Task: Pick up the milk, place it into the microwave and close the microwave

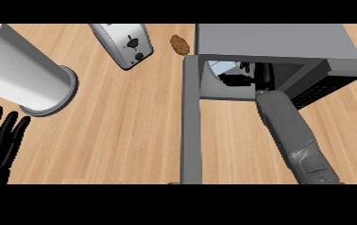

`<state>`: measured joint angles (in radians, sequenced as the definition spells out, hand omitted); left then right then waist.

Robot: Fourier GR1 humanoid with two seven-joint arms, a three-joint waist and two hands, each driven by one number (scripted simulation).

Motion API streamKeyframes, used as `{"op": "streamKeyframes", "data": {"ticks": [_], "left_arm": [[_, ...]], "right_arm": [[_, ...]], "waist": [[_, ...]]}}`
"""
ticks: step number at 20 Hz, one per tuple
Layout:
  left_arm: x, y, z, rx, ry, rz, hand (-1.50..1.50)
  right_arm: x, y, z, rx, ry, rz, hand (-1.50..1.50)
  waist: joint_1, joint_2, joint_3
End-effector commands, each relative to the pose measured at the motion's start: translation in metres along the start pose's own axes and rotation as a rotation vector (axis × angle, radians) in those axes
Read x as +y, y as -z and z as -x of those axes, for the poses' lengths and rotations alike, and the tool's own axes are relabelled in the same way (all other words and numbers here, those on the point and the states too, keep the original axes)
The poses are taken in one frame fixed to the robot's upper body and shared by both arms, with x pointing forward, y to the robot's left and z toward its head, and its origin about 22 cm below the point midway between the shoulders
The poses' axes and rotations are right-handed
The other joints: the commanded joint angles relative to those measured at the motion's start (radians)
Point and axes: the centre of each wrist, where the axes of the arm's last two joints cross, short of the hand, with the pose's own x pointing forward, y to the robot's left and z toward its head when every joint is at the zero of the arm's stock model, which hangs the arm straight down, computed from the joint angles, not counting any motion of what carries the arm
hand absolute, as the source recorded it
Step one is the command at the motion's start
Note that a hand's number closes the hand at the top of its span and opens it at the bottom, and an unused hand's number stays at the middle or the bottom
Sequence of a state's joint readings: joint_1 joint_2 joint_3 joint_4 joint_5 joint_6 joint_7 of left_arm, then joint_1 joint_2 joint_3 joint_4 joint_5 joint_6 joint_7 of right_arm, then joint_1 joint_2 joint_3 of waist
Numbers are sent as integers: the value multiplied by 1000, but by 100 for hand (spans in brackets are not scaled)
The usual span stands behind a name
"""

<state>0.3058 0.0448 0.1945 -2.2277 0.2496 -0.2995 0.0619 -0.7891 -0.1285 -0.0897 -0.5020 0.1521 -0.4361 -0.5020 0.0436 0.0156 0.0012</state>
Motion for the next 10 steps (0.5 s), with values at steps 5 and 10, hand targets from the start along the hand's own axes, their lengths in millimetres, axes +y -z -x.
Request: {"op": "streamKeyframes", "data": {"ticks": [5, 10], "left_arm": [[-3, 2, -6, -17, 3, 27, -150], [-6, 6, -5, 2, 30, 30, -150]], "right_arm": [[-19, 28, -5, 23, -201, 226, 150], [-31, 33, 0, -31, -388, 160, -150]], "waist": [[32, 12, 1], [54, 23, 1]]}}
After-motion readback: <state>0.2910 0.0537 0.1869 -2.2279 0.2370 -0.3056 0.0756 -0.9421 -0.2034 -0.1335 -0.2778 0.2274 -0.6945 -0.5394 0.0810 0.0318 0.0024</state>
